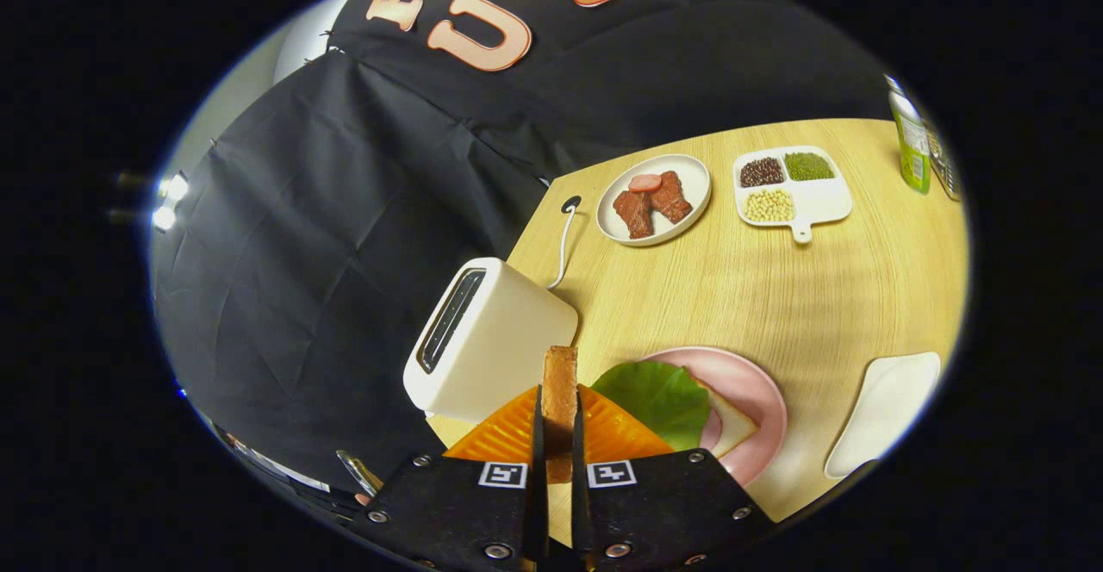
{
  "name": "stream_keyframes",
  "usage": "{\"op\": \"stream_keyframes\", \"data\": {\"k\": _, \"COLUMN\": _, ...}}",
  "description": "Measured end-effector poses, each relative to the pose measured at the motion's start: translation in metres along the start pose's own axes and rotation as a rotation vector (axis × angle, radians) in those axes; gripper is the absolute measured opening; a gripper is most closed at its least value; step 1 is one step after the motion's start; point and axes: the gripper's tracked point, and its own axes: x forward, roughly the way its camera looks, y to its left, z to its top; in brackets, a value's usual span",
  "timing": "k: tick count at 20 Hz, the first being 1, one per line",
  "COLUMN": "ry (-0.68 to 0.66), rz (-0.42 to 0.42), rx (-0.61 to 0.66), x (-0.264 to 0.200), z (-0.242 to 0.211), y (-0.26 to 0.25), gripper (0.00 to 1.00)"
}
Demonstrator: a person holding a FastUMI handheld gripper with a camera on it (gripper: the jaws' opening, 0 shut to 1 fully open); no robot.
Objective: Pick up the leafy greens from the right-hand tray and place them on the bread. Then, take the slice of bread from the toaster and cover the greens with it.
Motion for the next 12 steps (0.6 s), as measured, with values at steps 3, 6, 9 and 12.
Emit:
{"op": "stream_keyframes", "data": {"k": 3, "ry": 0.003, "rz": 0.019, "rx": 0.003, "x": -0.001, "z": -0.009, "y": -0.01, "gripper": 0.11}}
{"op": "stream_keyframes", "data": {"k": 6, "ry": -0.007, "rz": 0.072, "rx": 0.007, "x": -0.004, "z": -0.018, "y": -0.01, "gripper": 0.11}}
{"op": "stream_keyframes", "data": {"k": 9, "ry": -0.002, "rz": 0.103, "rx": 0.001, "x": -0.001, "z": -0.029, "y": -0.014, "gripper": 0.11}}
{"op": "stream_keyframes", "data": {"k": 12, "ry": 0.019, "rz": 0.095, "rx": -0.003, "x": 0.004, "z": -0.04, "y": -0.026, "gripper": 0.11}}
